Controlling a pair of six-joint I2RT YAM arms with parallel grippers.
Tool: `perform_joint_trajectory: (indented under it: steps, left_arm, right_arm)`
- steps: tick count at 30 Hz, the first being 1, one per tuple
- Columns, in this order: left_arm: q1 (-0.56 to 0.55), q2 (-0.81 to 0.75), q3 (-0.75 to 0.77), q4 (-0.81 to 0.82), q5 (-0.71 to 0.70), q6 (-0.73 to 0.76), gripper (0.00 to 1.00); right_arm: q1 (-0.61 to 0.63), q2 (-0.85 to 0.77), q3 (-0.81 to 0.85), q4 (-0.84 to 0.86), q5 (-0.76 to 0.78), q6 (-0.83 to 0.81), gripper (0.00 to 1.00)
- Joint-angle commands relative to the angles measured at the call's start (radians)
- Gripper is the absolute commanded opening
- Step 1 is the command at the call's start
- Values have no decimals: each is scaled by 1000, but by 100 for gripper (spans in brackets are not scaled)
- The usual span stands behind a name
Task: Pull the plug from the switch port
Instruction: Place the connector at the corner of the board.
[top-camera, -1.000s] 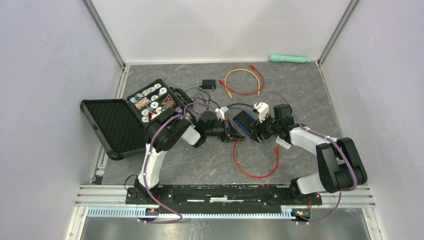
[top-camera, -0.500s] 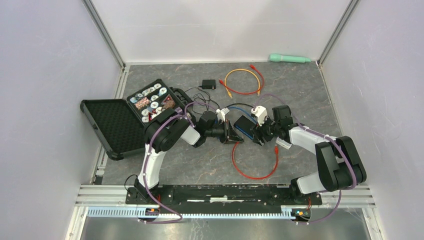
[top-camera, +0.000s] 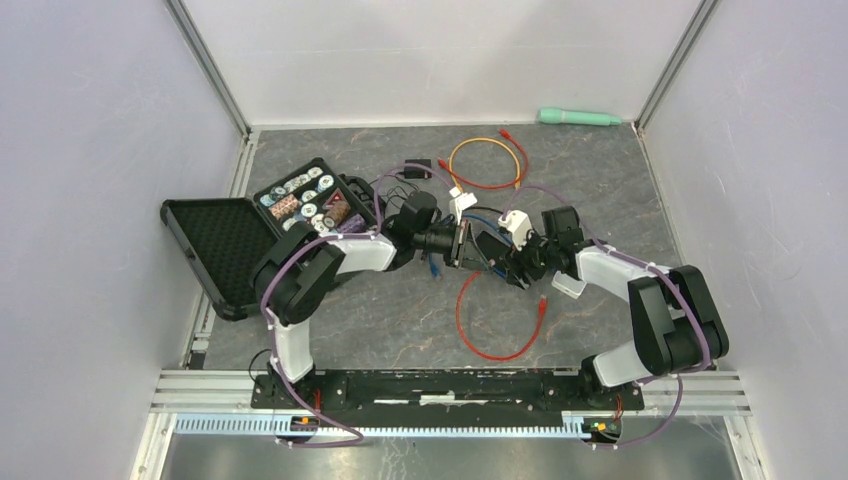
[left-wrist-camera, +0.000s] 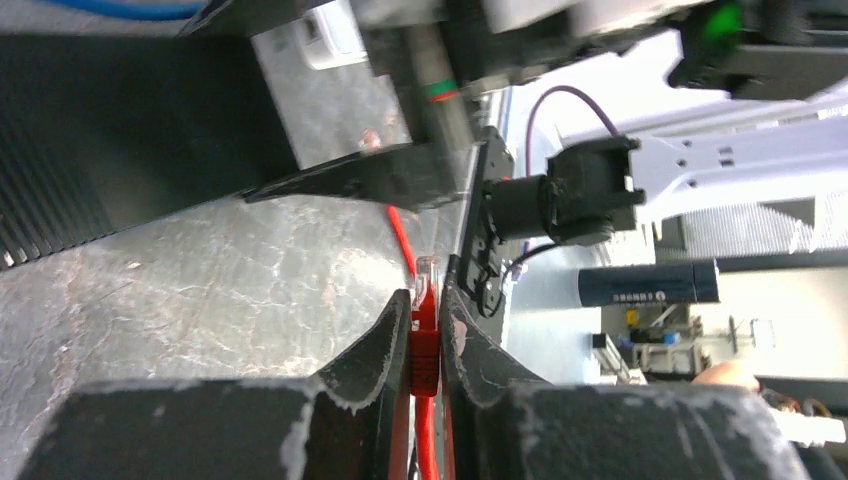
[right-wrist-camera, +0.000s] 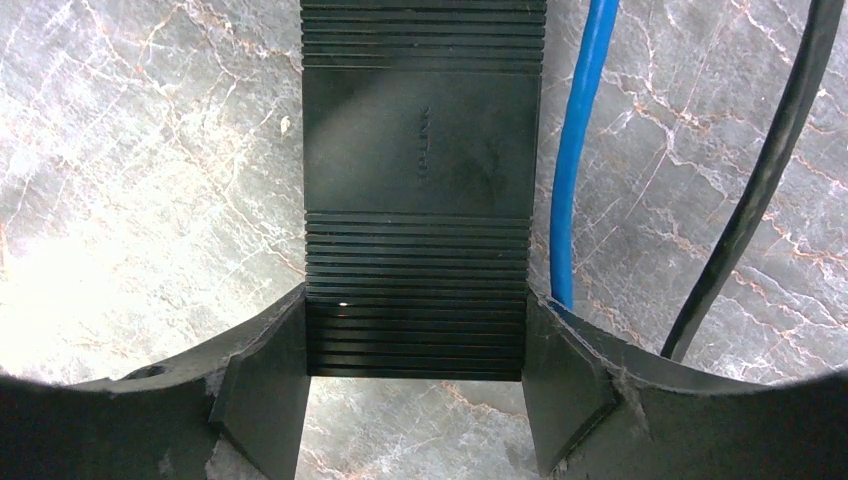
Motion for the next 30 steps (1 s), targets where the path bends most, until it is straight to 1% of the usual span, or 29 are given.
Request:
perform_joint_trajectory:
  steps: [1, 3, 7, 13, 17, 19, 24, 27, 30]
  left_arm:
    - [24, -113, 78, -200, 132, 202, 2]
    - [47, -140, 95, -207, 179, 201, 2]
    - [101, -188, 133, -207, 225, 180, 2]
    - [166, -213, 219, -206, 316, 85, 2]
    - [171, -224, 270, -199, 366, 28, 2]
    - [171, -224, 293, -158, 389, -24, 2]
    - [176, -215, 337, 2, 410, -191, 2]
    - [184, -193, 375, 2, 376, -219, 2]
    - [186, -157, 431, -54, 343, -194, 2]
  right_arm:
    - [-4, -47, 22, -46, -2, -46, 51]
    - [-7, -70, 11, -47, -5, -42, 59]
    - [-16, -113, 2, -53, -43, -36, 69]
    - [-45, -165, 20, -80, -124, -26, 80]
    - [-63, -183, 52, -156, -207, -53, 88]
    - [-72, -195, 66, -188, -228, -65, 91]
    - [-133, -273, 104, -218, -232, -82, 92]
    - [-175, -330, 152, -251, -232, -121, 92]
    - [-200, -391, 200, -275, -237, -158, 92]
